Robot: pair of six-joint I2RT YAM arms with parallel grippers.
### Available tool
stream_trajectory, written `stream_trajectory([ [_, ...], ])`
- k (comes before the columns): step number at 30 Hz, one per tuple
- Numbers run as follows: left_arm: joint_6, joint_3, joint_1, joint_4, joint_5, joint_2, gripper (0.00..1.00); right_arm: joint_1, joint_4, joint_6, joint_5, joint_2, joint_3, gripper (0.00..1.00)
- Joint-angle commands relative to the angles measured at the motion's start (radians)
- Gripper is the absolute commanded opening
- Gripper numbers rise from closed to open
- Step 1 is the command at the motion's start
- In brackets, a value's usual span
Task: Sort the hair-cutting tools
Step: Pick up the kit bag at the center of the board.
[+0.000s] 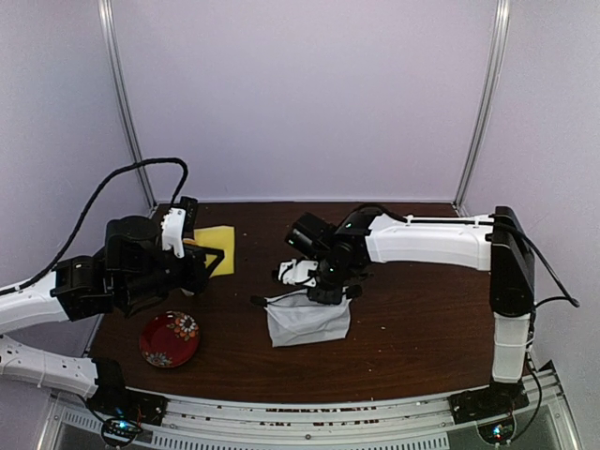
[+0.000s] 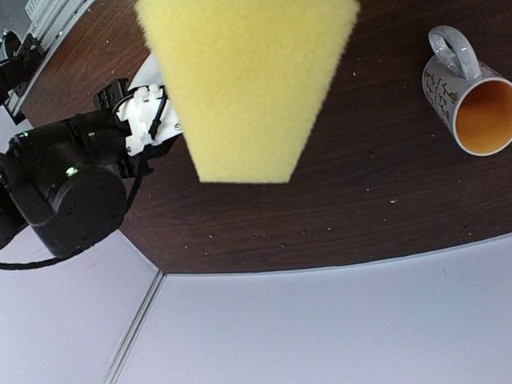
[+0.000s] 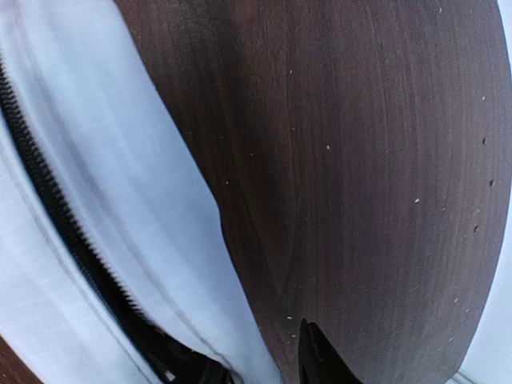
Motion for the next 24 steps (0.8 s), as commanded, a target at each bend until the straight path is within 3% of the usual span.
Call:
stream_trajectory([
  [1, -0.006, -0.002, 0.001, 0.059, 0.022, -0.002, 0.0, -0.025, 0.048, 0.014, 0.009, -0.084, -0.012, 0.27],
  [6, -0.001, 0.005, 0.001, 0.049, 0.03, 0.01, 0.0, -0.045, 0.0, 0.014, -0.07, -0.047, 0.009, 0.22],
  [15, -0.002, 0.01, 0.001, 0.047, 0.048, 0.02, 0.0, -0.05, -0.039, 0.02, -0.132, -0.002, 0.021, 0.21],
  [20, 0.037, 0.021, 0.001, 0.055, 0.1, 0.044, 0.0, -0.061, -0.074, 0.033, -0.178, -0.025, 0.053, 0.04],
  [24, 0.118, 0.044, -0.016, 0.051, 0.168, 0.068, 0.0, -0.066, -0.133, 0.033, -0.273, -0.079, 0.061, 0.0],
])
